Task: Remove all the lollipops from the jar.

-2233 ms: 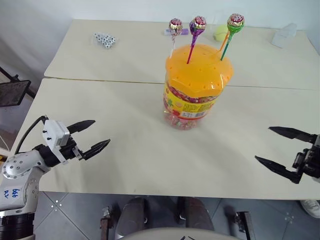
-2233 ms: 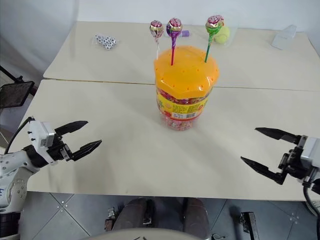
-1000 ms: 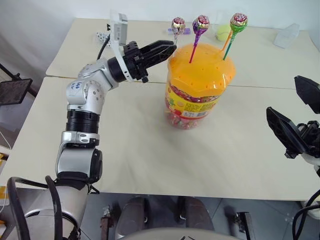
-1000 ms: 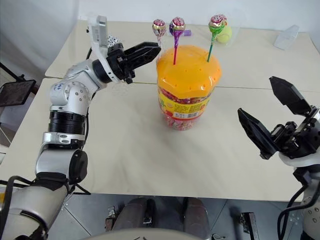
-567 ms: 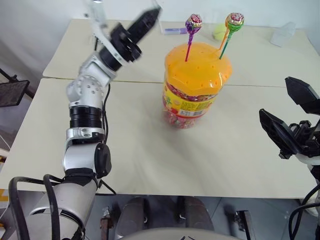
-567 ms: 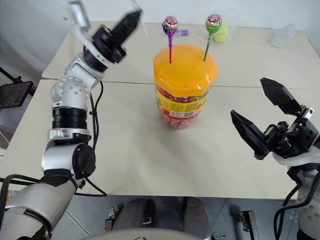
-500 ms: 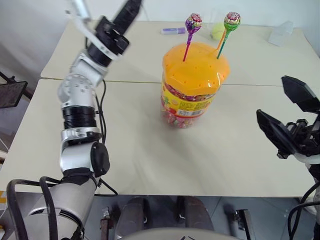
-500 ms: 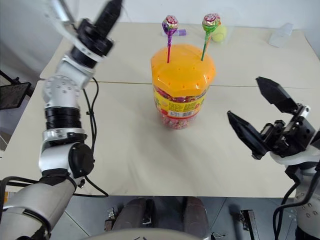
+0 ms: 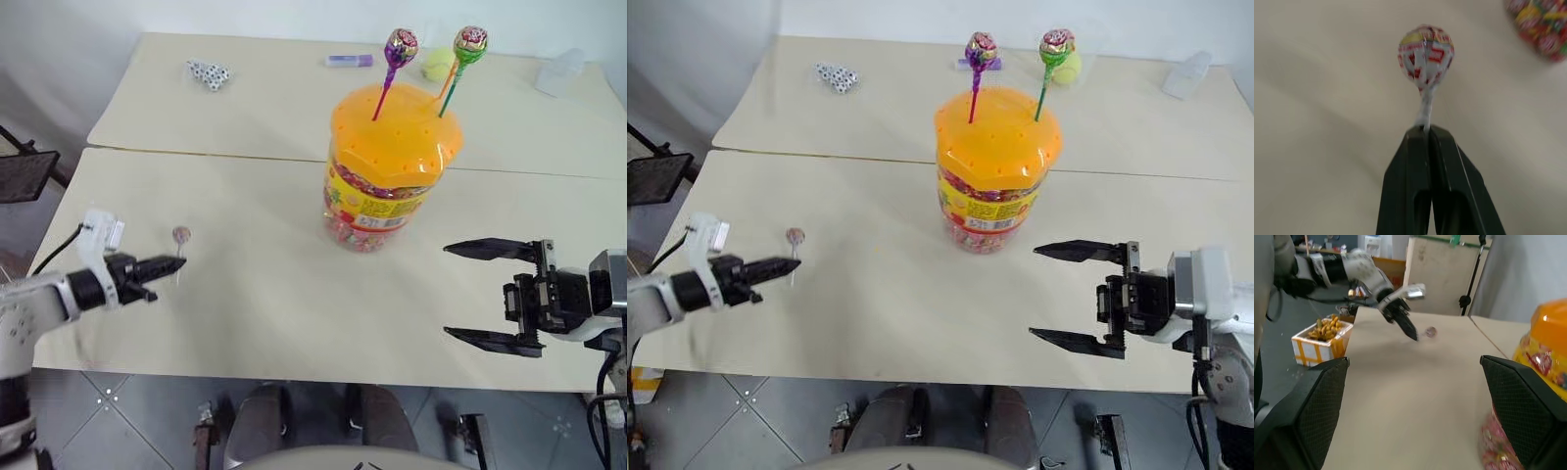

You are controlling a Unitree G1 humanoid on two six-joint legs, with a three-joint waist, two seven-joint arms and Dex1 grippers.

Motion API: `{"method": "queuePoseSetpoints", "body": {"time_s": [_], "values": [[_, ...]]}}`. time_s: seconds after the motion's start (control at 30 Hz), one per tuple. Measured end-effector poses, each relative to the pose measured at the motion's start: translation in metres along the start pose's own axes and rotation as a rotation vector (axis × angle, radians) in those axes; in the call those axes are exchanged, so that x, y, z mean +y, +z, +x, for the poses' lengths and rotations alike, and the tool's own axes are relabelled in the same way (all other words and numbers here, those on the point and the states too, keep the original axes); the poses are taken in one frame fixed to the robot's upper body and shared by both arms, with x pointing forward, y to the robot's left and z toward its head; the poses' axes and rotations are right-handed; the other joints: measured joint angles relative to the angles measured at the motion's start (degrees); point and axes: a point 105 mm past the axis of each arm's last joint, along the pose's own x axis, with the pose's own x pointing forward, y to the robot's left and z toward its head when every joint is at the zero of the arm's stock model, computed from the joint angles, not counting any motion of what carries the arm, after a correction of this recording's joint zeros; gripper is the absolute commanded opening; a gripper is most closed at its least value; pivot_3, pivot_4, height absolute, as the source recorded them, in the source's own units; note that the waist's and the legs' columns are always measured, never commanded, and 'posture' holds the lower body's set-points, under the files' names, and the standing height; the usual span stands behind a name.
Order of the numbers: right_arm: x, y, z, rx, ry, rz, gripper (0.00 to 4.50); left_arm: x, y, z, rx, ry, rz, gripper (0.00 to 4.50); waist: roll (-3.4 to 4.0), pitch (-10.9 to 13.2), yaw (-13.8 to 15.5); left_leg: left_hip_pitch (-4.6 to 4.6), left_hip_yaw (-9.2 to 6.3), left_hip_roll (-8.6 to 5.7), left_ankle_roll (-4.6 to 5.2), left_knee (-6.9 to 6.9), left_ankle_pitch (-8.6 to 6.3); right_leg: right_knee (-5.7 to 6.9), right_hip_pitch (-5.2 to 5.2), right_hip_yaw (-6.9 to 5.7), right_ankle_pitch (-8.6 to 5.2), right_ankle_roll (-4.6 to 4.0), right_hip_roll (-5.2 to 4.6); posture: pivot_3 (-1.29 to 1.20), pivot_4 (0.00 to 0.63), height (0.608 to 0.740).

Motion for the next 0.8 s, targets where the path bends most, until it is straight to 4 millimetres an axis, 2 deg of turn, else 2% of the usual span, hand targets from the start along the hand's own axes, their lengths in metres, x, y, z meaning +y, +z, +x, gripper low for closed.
{"method": "queuePoseSetpoints", "body": {"time_s": [0.03, 0.2, 0.23, 0.3, 0.37, 0.4, 0.47, 0.53, 0.63, 0.8], "values": [[-0.001, -0.002, -0.002, 0.006, 0.000, -0.005, 4.50, 0.001, -0.003, -0.002, 0.009, 0.020, 0.006, 0.62, 0.00, 0.0, -0.1, 0.02, 0.00, 0.02, -0.04, 0.00, -0.01, 0.01, -0.01, 0.08, -0.02, -0.03, 0.00, 0.00, 0.150, 0.740], [-0.006, -0.006, -0.005, 0.006, -0.029, -0.009, 4.50, -0.001, -0.007, -0.003, 0.010, -0.010, 0.055, 2.12, 0.23, -0.1, -0.2, 0.10, 0.12, 0.07, -0.18, -0.07, -0.07, 0.16, -0.13, 0.09, -0.06, -0.12, 0.04, 0.00, 0.150, 0.740], [-0.008, -0.005, -0.006, 0.000, -0.053, -0.012, 4.50, -0.001, -0.002, -0.003, -0.014, -0.043, 0.089, 2.40, 0.23, -0.1, -0.2, 0.04, 0.19, 0.07, -0.20, -0.07, -0.06, 0.19, -0.31, 0.04, -0.08, -0.15, 0.05, 0.00, 0.150, 0.740], [-0.014, 0.000, -0.011, -0.013, -0.129, -0.022, 4.50, -0.002, 0.020, -0.005, -0.115, -0.129, 0.193, 3.00, 0.23, -0.1, 0.1, -0.16, 0.35, 0.04, -0.22, -0.07, -0.02, 0.29, -0.62, -0.12, -0.09, -0.17, 0.07, 0.00, 0.150, 0.740], [-0.023, 0.009, -0.018, -0.043, -0.230, -0.033, 4.50, -0.015, 0.062, -0.014, -0.277, -0.267, 0.393, 3.00, 0.20, -0.1, 0.2, -0.33, 0.43, 0.04, -0.20, -0.02, 0.03, 0.54, -0.78, -0.14, -0.08, -0.18, 0.09, 0.00, 0.150, 0.740], [-0.025, 0.012, -0.019, -0.050, -0.247, -0.042, 4.50, -0.020, 0.073, -0.019, -0.308, -0.287, 0.455, 3.00, 0.19, -0.1, 0.1, -0.33, 0.50, 0.04, -0.20, -0.02, 0.03, 0.56, -0.80, -0.13, -0.07, -0.19, 0.08, 0.00, 0.150, 0.740], [-0.028, 0.021, -0.026, -0.076, -0.341, -0.051, 4.50, -0.046, 0.114, -0.022, -0.411, -0.445, 0.572, 3.00, 0.21, -0.1, 0.2, -0.31, 0.55, -0.01, -0.13, 0.01, 0.06, 0.70, -0.85, -0.18, -0.04, -0.13, 0.07, 0.00, 0.150, 0.740], [-0.031, 0.030, -0.030, -0.097, -0.400, -0.073, 4.50, -0.073, 0.134, -0.019, -0.448, -0.573, 0.657, 3.00, 0.21, -0.1, 0.1, -0.29, 0.61, -0.15, -0.10, 0.01, 0.05, 0.71, -0.83, -0.16, -0.01, -0.07, 0.07, 0.00, 0.150, 0.740], [-0.038, 0.041, -0.041, -0.135, -0.516, -0.103, 4.50, -0.114, 0.164, 0.006, -0.558, -0.759, 0.700, 3.00, 0.21, -0.1, 0.3, -0.28, 0.80, -0.42, 0.01, 0.05, 0.10, 0.74, -0.76, -0.14, 0.03, 0.00, 0.06, 0.00, 0.150, 0.740], [-0.042, 0.050, -0.051, -0.197, -0.663, -0.127, 4.50, -0.169, 0.195, 0.059, -0.609, -0.879, 0.669, 3.00, 0.12, -0.1, 0.0, -0.36, 1.00, -0.44, 0.06, 0.08, 0.13, 0.71, -0.81, -0.12, 0.05, 0.04, 0.06, 0.00, 0.150, 0.740]]}}
